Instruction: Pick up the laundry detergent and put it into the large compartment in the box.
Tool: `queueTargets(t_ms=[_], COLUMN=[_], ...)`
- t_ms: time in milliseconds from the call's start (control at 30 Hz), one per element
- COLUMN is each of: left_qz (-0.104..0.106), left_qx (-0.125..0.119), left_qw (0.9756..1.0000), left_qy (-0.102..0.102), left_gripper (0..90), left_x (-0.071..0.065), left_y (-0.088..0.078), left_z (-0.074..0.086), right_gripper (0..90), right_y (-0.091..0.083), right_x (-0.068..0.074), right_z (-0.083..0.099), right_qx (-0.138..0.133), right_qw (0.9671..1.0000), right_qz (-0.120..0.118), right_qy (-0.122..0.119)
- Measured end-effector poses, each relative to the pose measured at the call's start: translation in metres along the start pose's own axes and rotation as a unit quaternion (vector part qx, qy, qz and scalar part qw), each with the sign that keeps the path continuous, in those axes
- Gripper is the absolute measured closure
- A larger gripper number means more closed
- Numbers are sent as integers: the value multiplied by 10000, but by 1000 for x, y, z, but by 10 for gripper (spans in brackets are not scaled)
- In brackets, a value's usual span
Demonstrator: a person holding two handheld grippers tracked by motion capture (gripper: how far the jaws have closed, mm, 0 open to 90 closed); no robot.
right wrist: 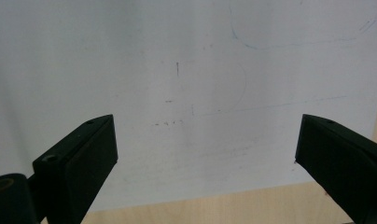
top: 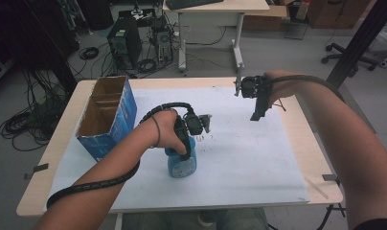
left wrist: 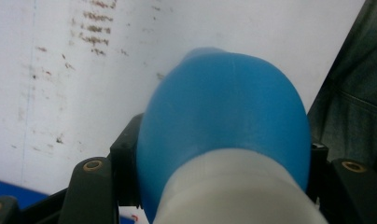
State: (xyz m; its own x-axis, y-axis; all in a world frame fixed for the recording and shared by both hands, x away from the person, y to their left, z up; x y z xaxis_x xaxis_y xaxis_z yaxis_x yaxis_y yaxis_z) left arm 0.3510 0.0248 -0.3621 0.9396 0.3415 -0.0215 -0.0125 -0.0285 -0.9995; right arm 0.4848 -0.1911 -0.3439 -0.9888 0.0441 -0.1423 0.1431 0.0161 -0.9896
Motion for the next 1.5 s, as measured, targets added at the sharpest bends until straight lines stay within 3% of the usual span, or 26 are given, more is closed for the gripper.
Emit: queueTargets(t_ms=[133,333,667,900,1200,1500], left_qz=[40,-67,-20,-91,-148,-217], left_qx=[-17,-56,-157,-220,-384,-478], left_qw=[10000,9999,9985,9974,9927,9863], left_qy=[-28,-67,-515,-679,-1133,-1565], left_gripper=[378,377,378,378,378,378], left_x=[-2,-1,0,0,4,9], left_y=[-4,-16,-35,-47,-69,-96], left_z=[1,2,5,6,11,21], right_gripper=[56,57,59,60,60,62], right_y=[1,0,-1,-2,-1,-1], right_x=[0,0,0,1,2,3], right_z=[0,-2,-2,-1,-1,-5], right_qx=[3,-7,-26,-30,-39,-68], right_qw=[10000,10000,10000,10000,10000,9999], right_qz=[-6,-4,4,11,11,7], right_qy=[-8,-20,-36,-32,-39,-86])
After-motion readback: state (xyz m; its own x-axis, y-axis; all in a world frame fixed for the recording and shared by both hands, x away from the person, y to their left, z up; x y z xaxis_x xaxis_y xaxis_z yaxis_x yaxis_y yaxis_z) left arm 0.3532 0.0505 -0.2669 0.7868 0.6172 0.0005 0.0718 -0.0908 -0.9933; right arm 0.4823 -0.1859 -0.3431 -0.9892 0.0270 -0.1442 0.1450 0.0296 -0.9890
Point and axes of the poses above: each handheld gripper's, and its own axes: y roughly forward along the jaws, z roughly out of its underside, x roughly to its left, the point moved 7 cm from there along y, roughly forward along the jaws, and after that the axes turned 2 degrees about z, right-handed, at the moved point
